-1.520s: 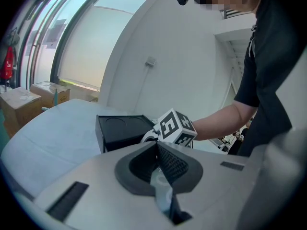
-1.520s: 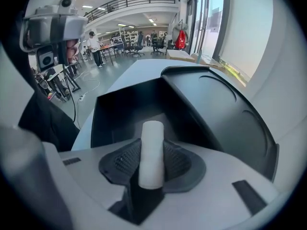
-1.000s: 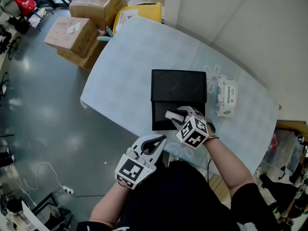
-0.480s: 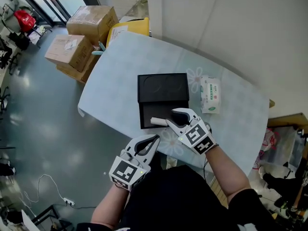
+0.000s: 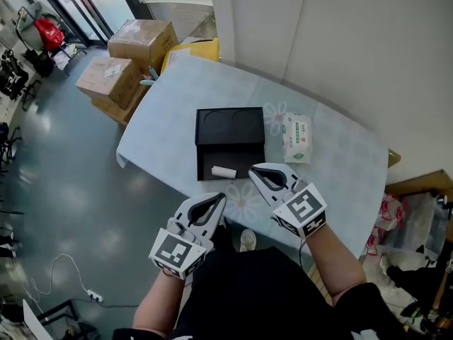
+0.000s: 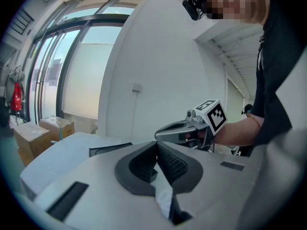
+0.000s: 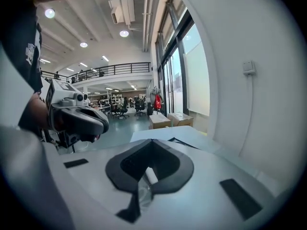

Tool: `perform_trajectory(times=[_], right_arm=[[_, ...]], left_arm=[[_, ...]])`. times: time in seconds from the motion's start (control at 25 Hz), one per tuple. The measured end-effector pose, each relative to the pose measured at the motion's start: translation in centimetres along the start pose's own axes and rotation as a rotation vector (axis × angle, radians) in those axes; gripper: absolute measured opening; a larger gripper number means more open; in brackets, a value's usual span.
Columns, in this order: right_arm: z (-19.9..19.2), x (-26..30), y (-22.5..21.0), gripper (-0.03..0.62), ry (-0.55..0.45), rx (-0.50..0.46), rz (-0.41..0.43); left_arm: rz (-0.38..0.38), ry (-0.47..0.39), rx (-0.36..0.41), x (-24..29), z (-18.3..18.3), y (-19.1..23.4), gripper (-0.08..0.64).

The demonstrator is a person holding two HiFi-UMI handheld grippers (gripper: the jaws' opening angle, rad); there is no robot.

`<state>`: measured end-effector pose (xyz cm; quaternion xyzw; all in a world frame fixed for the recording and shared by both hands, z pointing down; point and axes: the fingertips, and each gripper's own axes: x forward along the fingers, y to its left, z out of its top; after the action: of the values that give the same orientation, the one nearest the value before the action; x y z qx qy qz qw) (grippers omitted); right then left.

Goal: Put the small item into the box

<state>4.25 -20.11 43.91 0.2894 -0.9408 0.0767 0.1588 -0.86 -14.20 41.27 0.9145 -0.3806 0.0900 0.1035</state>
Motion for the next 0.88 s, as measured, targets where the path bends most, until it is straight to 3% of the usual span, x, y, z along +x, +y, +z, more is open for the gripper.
perform_trajectory(times=[0.52,0.88], right_arm=[[2.7,-5.6,4.7,0.011,-0.143,0.067,0.052],[2.5,-4.5,9.0,0.009,-0.126,0.100,0.041]], left_arm=[[0.048,-0.028,-0.005,-3.6,1.8,-3.9,0.008],[0.009,-0.040,-0.035,-6.5,1.1,-3.1,0.008]])
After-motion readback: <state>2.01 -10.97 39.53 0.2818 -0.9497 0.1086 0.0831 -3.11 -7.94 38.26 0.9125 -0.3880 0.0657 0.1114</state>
